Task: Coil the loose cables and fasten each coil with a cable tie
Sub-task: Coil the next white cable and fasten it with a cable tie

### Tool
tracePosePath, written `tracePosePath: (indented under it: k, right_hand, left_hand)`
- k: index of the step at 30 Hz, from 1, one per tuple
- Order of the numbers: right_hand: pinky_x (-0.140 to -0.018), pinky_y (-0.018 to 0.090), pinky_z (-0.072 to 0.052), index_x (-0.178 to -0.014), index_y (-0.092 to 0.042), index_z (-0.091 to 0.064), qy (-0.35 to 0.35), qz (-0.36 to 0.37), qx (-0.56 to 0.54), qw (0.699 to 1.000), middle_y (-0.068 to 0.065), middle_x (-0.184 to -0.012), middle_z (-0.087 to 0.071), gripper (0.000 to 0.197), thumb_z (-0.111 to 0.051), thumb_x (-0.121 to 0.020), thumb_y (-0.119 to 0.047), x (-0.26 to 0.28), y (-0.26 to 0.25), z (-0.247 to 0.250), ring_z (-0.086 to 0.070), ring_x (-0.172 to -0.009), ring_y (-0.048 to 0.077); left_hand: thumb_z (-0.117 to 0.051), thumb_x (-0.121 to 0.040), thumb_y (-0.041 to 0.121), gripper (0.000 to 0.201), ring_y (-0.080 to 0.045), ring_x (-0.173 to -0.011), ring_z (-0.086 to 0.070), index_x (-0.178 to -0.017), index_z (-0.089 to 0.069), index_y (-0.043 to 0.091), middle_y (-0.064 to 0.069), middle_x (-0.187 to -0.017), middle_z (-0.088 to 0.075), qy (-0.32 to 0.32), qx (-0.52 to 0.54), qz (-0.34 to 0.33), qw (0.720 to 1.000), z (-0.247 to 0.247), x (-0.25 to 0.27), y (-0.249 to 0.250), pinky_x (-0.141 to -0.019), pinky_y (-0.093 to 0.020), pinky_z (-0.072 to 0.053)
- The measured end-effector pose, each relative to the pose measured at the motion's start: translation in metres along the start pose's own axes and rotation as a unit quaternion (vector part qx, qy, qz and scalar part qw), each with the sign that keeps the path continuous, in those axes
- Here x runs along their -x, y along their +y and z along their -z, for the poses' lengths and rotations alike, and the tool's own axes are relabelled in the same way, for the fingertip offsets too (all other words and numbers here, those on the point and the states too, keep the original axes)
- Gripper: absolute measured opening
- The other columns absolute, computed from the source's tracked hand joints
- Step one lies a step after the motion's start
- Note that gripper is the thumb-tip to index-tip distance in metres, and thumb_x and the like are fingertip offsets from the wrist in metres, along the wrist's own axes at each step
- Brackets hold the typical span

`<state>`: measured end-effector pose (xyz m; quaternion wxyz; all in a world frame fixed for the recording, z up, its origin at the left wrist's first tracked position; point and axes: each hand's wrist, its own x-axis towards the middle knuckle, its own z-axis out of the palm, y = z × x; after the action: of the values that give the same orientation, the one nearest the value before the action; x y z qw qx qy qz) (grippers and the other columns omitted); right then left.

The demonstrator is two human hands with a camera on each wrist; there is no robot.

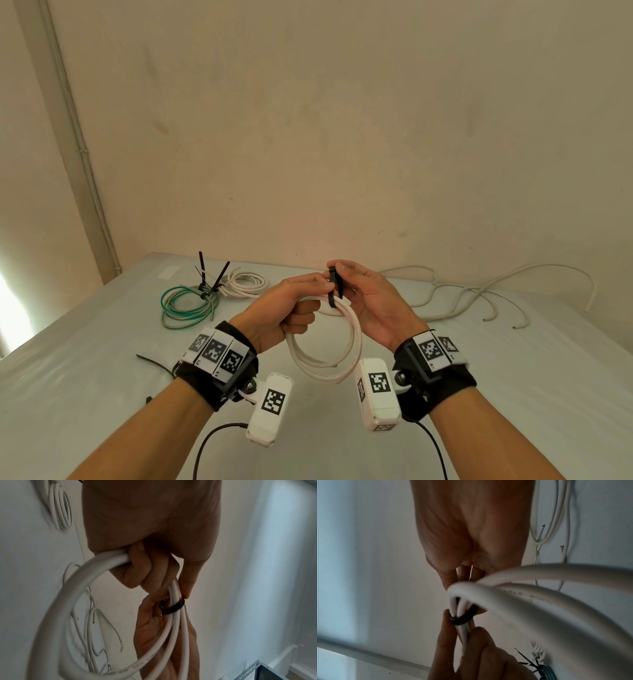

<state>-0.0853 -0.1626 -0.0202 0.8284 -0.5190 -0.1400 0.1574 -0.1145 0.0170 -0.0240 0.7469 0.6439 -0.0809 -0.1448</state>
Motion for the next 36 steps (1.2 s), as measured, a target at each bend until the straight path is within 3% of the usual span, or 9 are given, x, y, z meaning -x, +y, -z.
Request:
tracePosePath:
  k: [6, 10, 13, 17, 24, 27, 29, 33, 36]
  right_hand:
    - [-0.072, 0.034, -0.06, -0.109, -0.003, -0.072, -0.014, -0.03, 0.004, 0.999, 0.014, -0.099, -0.069, 0.015, -0.062, -0.1, -0.009, -0.001, -0.004, 0.007, -0.068, -0.085, 0.022]
    - [-0.074, 0.03, -0.056, -0.11, -0.005, -0.072, -0.043, -0.079, -0.023, 0.996, 0.009, -0.093, -0.065, 0.019, -0.067, -0.095, -0.017, 0.001, -0.004, 0.011, -0.063, -0.082, 0.019]
    - [-0.072, 0.027, -0.048, -0.109, -0.008, -0.072, -0.064, -0.075, 0.04, 0.994, 0.004, -0.088, -0.062, 0.021, -0.068, -0.094, -0.021, 0.001, -0.006, 0.011, -0.059, -0.076, 0.014]
    - [-0.092, 0.034, -0.039, -0.112, -0.012, -0.08, -0.021, -0.033, 0.184, 0.982, -0.005, -0.099, -0.071, 0.025, -0.076, -0.091, -0.025, -0.004, -0.013, 0.017, -0.049, -0.097, 0.017]
    - [-0.08, 0.028, -0.044, -0.104, -0.007, -0.081, 0.043, 0.046, 0.243, 0.968, 0.002, -0.097, -0.077, 0.017, -0.069, -0.098, -0.017, -0.007, -0.017, 0.011, -0.06, -0.084, 0.013]
    - [-0.068, 0.014, -0.047, -0.098, -0.009, -0.081, 0.064, 0.088, 0.308, 0.945, 0.002, -0.09, -0.078, 0.012, -0.071, -0.097, -0.017, -0.005, -0.021, 0.005, -0.067, -0.074, 0.005]
    - [-0.067, 0.012, -0.047, -0.093, -0.014, -0.081, 0.077, 0.111, 0.347, 0.928, -0.002, -0.087, -0.079, 0.009, -0.075, -0.094, -0.021, -0.005, -0.024, 0.003, -0.068, -0.073, 0.002]
    - [-0.086, 0.03, -0.052, -0.087, -0.027, -0.082, 0.106, 0.137, 0.399, 0.9, -0.011, -0.091, -0.077, 0.006, -0.08, -0.09, -0.031, -0.01, -0.029, 0.002, -0.068, -0.089, 0.008]
    - [-0.076, 0.023, -0.05, -0.089, -0.023, -0.082, 0.084, 0.136, 0.384, 0.91, -0.007, -0.089, -0.077, 0.007, -0.079, -0.091, -0.029, -0.009, -0.033, -0.003, -0.064, -0.081, 0.004]
  left_hand:
    - [-0.066, -0.097, 0.025, 0.021, -0.009, -0.047, -0.014, -0.076, -0.066, 0.023, 0.007, -0.058, -0.019, 0.008, 0.003, -0.029, 1.0, 0.001, 0.001, 0.0, -0.044, -0.024, -0.011]
    - [-0.068, -0.094, 0.027, 0.015, -0.008, -0.047, -0.015, -0.083, -0.067, 0.018, 0.007, -0.057, -0.022, 0.001, -0.005, -0.054, 0.999, 0.0, -0.001, 0.002, -0.042, -0.022, -0.013]
    - [-0.067, -0.097, 0.026, 0.02, -0.009, -0.048, -0.015, -0.078, -0.065, 0.02, 0.006, -0.058, -0.022, 0.008, -0.029, -0.062, 0.998, 0.001, -0.002, 0.001, -0.042, -0.02, -0.015]
    - [-0.068, -0.097, 0.025, 0.023, -0.009, -0.048, -0.016, -0.074, -0.066, 0.02, 0.006, -0.059, -0.024, 0.024, -0.041, -0.077, 0.996, 0.002, 0.0, -0.002, -0.042, -0.019, -0.017]
    - [-0.074, -0.094, 0.034, 0.025, -0.007, -0.045, -0.03, -0.102, -0.066, 0.011, 0.003, -0.06, -0.044, 0.127, -0.105, -0.119, 0.979, -0.004, -0.008, -0.001, -0.045, -0.021, -0.025]
    - [-0.074, -0.094, 0.034, 0.03, -0.008, -0.046, -0.032, -0.114, -0.066, 0.014, 0.005, -0.06, -0.048, 0.13, -0.103, -0.115, 0.979, -0.004, -0.01, 0.001, -0.047, -0.023, -0.026]
    - [-0.072, -0.096, 0.034, 0.028, -0.009, -0.047, -0.028, -0.114, -0.07, 0.013, 0.008, -0.057, -0.045, 0.115, -0.111, -0.112, 0.981, -0.003, -0.01, 0.003, -0.047, -0.023, -0.024]
    - [-0.068, -0.097, 0.044, 0.035, -0.012, -0.05, -0.02, -0.107, -0.076, 0.013, 0.008, -0.056, -0.029, 0.109, -0.099, -0.105, 0.983, -0.001, -0.008, 0.009, -0.048, -0.024, -0.02]
    - [-0.068, -0.095, 0.048, 0.04, -0.013, -0.051, -0.016, -0.106, -0.075, 0.01, 0.006, -0.057, -0.022, 0.105, -0.064, -0.097, 0.988, -0.001, -0.01, 0.012, -0.046, -0.023, -0.018]
